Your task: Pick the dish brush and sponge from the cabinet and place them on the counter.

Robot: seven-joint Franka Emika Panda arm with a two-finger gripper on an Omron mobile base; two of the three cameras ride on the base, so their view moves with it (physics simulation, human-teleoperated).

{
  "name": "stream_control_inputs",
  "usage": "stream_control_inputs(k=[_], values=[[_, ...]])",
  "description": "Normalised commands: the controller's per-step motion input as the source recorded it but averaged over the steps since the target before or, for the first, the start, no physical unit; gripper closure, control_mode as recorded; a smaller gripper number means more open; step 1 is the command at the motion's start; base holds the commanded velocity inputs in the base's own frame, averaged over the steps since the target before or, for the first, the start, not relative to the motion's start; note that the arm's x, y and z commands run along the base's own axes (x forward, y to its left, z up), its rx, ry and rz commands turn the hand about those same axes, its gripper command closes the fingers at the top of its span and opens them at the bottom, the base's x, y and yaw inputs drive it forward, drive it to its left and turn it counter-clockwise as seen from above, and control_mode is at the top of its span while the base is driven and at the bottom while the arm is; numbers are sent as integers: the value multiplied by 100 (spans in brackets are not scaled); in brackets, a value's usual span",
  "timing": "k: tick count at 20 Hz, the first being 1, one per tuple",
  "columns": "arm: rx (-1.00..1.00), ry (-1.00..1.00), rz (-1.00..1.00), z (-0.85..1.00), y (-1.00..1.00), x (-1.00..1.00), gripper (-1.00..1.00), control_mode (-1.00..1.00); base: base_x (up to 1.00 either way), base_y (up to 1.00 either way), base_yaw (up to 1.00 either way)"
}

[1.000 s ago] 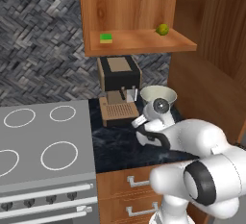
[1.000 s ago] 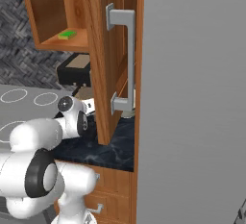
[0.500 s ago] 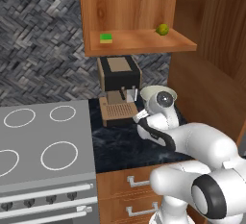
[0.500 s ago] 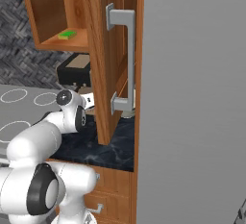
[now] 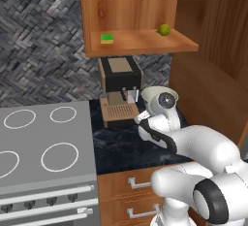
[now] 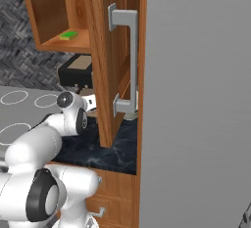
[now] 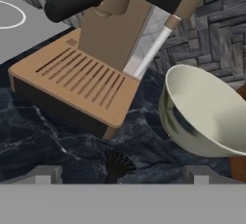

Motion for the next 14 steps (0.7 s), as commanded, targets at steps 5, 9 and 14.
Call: stream_control_inputs(k=[5, 9, 14], values=[[0, -1, 1, 0, 0, -1, -100, -100, 0, 0, 0], [0, 0, 1, 0, 0, 0, -100, -100, 0, 0, 0], [0, 0, 2, 3, 0, -1, -100, -100, 0, 0, 0]])
